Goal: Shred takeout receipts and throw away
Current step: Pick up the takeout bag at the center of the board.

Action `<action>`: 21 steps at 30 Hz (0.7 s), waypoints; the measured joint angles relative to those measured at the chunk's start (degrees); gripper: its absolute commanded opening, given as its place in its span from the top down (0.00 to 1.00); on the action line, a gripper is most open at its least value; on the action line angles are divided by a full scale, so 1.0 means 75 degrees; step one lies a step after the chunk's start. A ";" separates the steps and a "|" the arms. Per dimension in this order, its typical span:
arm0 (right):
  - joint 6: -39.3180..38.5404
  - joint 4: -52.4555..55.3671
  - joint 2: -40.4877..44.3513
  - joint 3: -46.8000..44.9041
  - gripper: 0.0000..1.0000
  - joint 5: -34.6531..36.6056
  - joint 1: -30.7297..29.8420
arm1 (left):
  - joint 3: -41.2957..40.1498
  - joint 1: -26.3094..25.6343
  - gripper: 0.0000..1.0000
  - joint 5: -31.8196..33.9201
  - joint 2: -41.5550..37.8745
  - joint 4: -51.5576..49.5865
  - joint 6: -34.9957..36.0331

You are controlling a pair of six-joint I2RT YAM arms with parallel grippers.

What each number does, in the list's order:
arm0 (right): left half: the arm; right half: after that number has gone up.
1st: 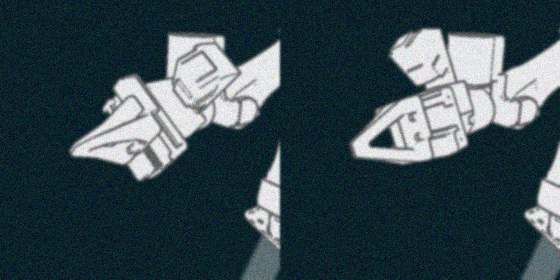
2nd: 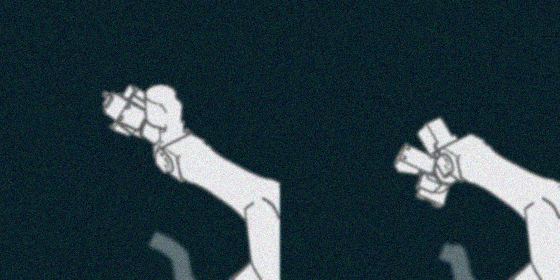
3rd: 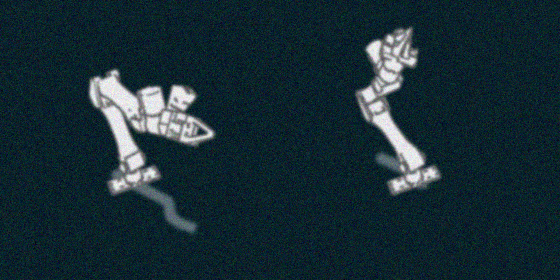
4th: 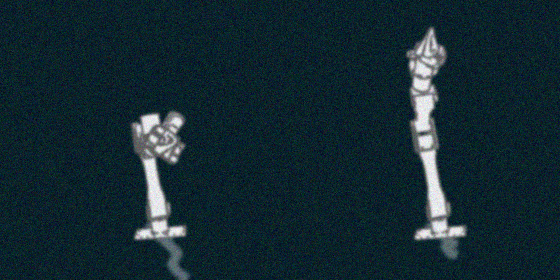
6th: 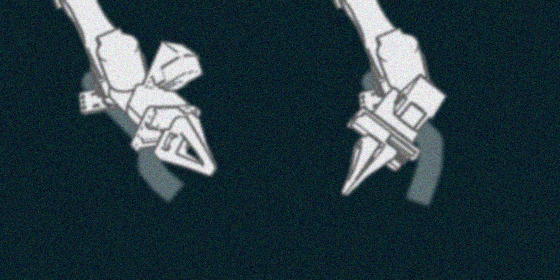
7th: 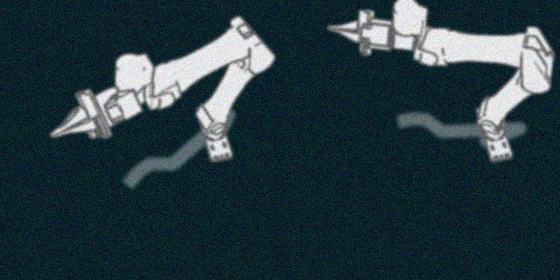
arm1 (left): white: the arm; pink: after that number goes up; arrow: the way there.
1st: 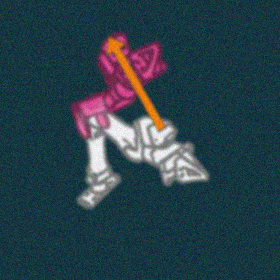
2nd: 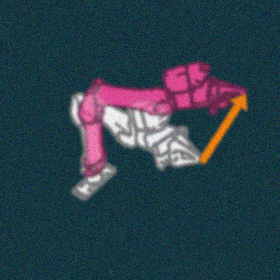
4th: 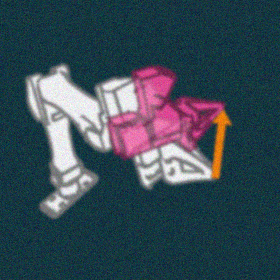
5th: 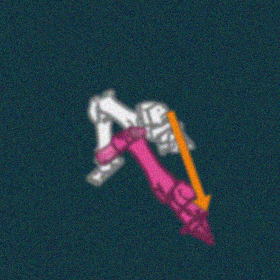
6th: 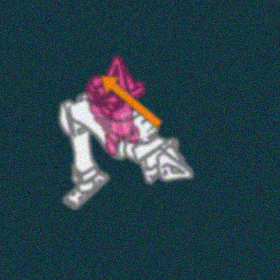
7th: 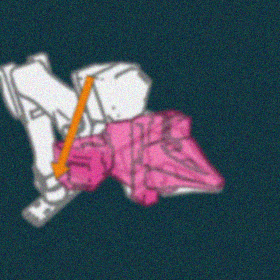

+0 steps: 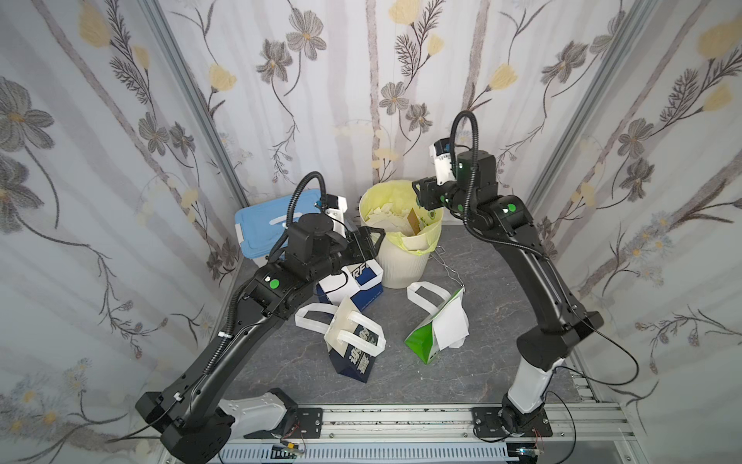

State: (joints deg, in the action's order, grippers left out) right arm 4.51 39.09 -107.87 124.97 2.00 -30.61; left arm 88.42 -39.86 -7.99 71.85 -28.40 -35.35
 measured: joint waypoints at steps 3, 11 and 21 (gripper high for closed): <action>0.0064 -0.0073 0.1757 -0.2072 0.43 -0.0108 -0.0009 | 0.0420 -0.0647 0.29 -0.0087 0.0565 -0.0268 0.0321; 0.0994 0.0181 0.6024 -0.6560 0.38 0.0323 0.0134 | 0.2189 -0.2025 0.28 -0.0003 0.2296 -0.1629 0.0851; 0.2897 0.1000 0.8679 -0.8786 0.36 0.2014 0.0326 | 0.9955 -0.2629 0.38 -0.0224 0.7530 -0.5689 0.1110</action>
State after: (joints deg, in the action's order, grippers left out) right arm 26.24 46.59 -42.78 59.07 17.10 -28.16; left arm 163.09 -59.57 -9.67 128.33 -71.07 -27.03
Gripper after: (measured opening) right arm 0.644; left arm 0.662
